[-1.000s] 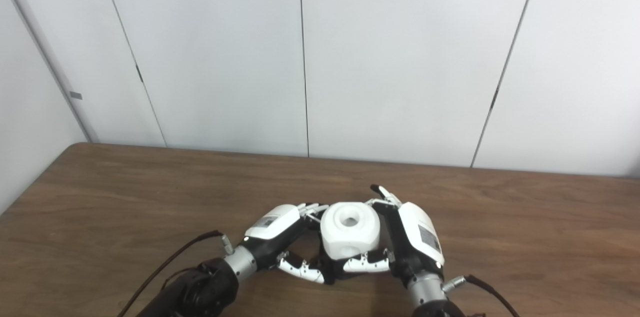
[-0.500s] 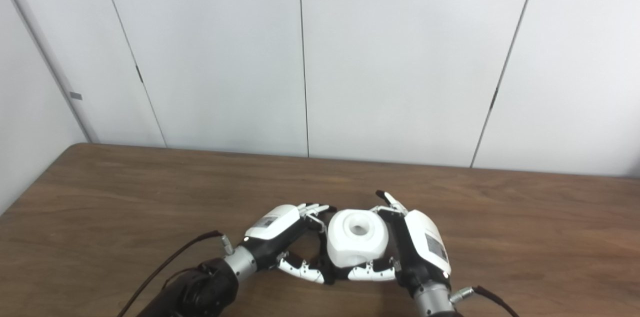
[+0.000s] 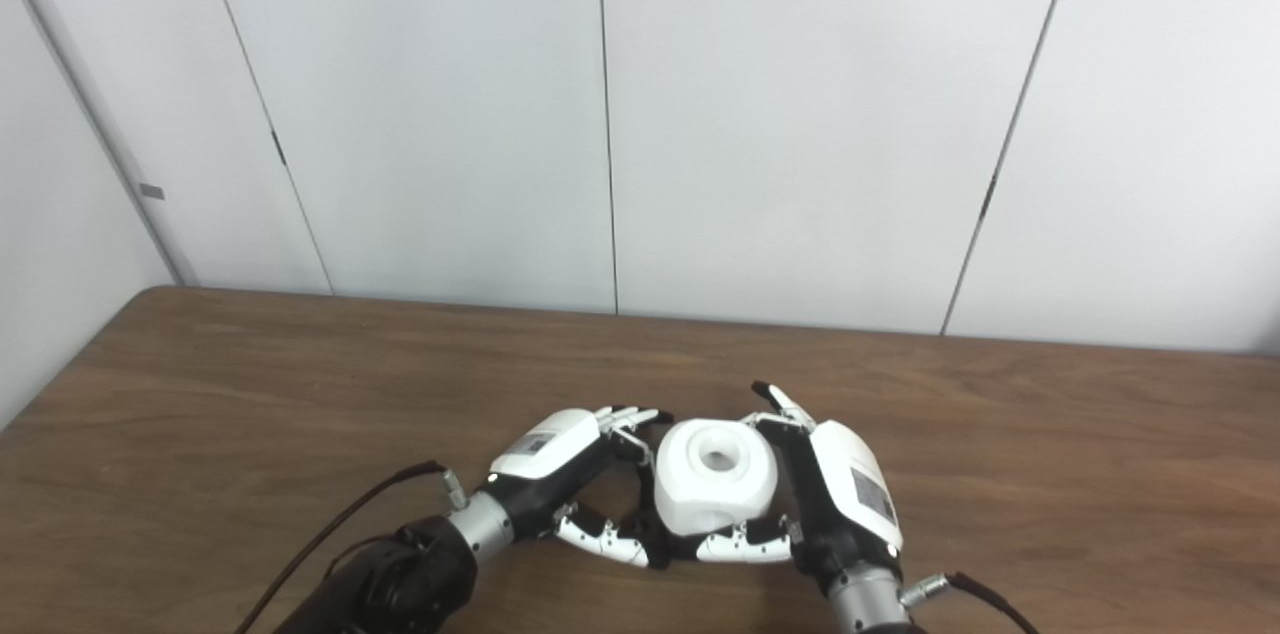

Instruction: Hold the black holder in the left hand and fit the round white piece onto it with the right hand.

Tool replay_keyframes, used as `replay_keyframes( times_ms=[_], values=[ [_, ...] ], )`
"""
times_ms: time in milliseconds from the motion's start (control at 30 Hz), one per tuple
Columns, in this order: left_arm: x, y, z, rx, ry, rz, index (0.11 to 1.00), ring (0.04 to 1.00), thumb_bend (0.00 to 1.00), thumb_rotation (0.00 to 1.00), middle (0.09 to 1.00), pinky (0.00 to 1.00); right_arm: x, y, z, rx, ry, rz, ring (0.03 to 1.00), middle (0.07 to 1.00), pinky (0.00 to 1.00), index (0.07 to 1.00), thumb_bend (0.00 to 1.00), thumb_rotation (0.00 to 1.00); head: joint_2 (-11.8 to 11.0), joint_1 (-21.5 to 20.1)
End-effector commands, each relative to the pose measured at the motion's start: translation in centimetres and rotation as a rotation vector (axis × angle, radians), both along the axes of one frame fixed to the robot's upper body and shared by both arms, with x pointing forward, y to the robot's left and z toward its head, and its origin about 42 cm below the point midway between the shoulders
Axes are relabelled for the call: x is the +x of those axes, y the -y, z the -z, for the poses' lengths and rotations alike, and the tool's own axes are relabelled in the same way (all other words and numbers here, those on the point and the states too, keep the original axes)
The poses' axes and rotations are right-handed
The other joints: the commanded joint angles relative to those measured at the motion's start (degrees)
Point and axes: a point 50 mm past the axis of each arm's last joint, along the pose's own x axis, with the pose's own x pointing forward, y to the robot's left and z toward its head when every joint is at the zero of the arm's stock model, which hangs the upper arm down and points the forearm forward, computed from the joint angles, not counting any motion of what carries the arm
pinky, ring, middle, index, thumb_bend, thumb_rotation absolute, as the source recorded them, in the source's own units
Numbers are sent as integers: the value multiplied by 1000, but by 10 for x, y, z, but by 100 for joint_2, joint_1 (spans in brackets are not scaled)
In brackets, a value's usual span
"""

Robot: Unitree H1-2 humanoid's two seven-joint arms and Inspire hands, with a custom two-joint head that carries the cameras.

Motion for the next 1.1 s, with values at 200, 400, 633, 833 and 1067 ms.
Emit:
replay_keyframes(
  times_ms=[200, 400, 633, 833, 1067],
  values=[
    [0, 8, 0, 26, 2, 17, 477, 969, 514, 52, 951, 1000, 2, -4, 1, -16, -15, -23, 922, 917, 786, 480, 504, 142, 11, 21],
    [0, 10, 0, 29, 8, 20, 477, 968, 514, 52, 950, 1000, 4, -10, 0, -23, -16, -41, 923, 918, 773, 480, 503, 143, 20, 40],
    [1, 11, -1, 23, 4, 17, 476, 968, 514, 51, 950, 1000, 4, -14, -1, -20, -14, -59, 934, 922, 777, 480, 502, 143, 20, 68],
    [1, 11, 0, 21, 8, 17, 477, 967, 514, 52, 948, 1000, 4, -17, -2, -14, -13, -71, 941, 915, 787, 480, 502, 143, 7, 52],
    [0, 9, -1, 22, 7, 18, 477, 968, 514, 52, 950, 1000, 3, -16, -1, -12, -18, -65, 940, 924, 789, 481, 502, 142, 13, 31]
  ],
)
